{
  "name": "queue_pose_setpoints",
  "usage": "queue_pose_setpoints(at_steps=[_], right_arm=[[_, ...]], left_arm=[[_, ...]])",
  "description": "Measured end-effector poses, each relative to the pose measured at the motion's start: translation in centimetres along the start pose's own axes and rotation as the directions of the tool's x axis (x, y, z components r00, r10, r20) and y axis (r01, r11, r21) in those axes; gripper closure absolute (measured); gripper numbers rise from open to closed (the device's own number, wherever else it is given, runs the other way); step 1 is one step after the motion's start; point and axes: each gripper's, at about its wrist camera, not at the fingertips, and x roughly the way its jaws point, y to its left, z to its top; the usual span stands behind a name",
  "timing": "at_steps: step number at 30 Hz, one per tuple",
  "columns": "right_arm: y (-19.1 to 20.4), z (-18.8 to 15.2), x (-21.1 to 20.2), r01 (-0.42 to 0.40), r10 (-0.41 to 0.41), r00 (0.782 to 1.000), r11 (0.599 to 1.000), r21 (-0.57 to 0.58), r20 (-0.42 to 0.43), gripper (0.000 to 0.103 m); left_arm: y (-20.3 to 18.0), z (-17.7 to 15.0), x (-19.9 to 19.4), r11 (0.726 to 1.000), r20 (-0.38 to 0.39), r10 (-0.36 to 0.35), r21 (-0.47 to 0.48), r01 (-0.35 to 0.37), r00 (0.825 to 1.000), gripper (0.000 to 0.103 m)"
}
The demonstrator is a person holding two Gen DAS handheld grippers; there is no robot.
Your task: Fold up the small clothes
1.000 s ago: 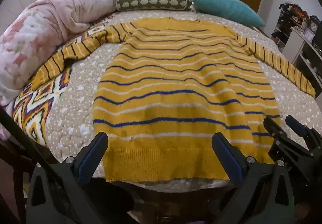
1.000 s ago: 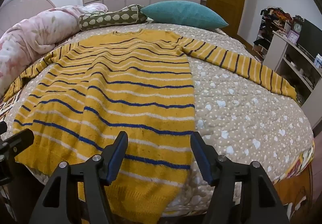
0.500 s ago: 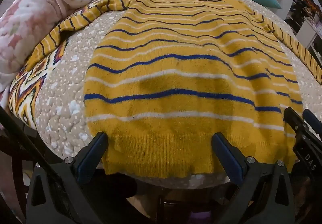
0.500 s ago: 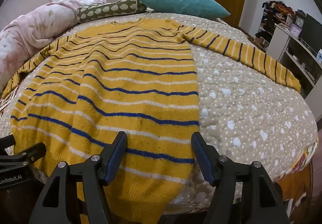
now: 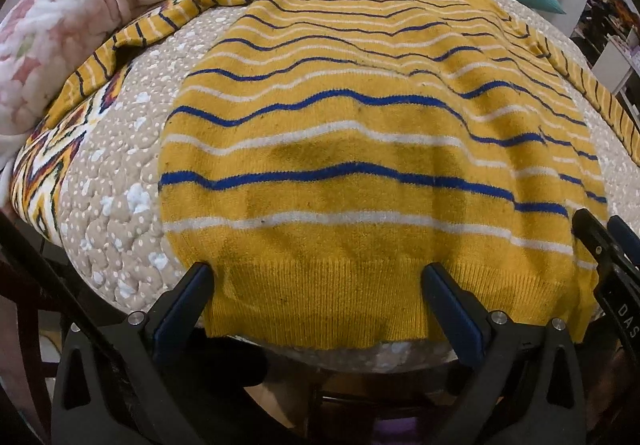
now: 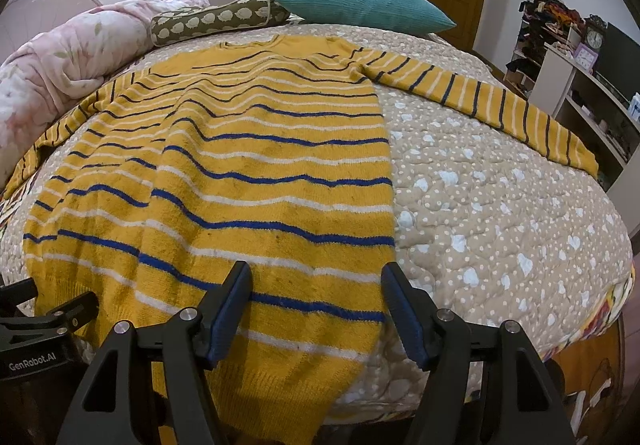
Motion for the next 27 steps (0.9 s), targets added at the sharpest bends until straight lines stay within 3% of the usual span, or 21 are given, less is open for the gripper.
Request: queue_pose_setpoints(at_steps=[10, 18, 27], right_arm=[[-0.6, -1.0, 0.2, 0.004, -0.004, 1.0, 1.0, 0.015, -0.011, 0.031], [-1.7, -0.5, 0.2, -0.028, 0.03, 0.999, 0.998, 0.059, -0.028, 0.031], [-2.2, -0.1, -0.7, -0.037, 0.037, 0.999, 0.997, 0.068, 0.007, 0.031]], left_arm=[[0.9, 0.3, -0.4, 1.0, 0.014, -0.006, 0.004, 0.006, 1.0, 0.0], [1.2, 1.1, -0.1, 1.0, -0.019, -0.005, 0.014, 0.005, 1.0, 0.0], [1.4, 1.1, 0.0, 1.0, -0.011, 0.0, 0.014, 0.0, 1.0, 0.0]])
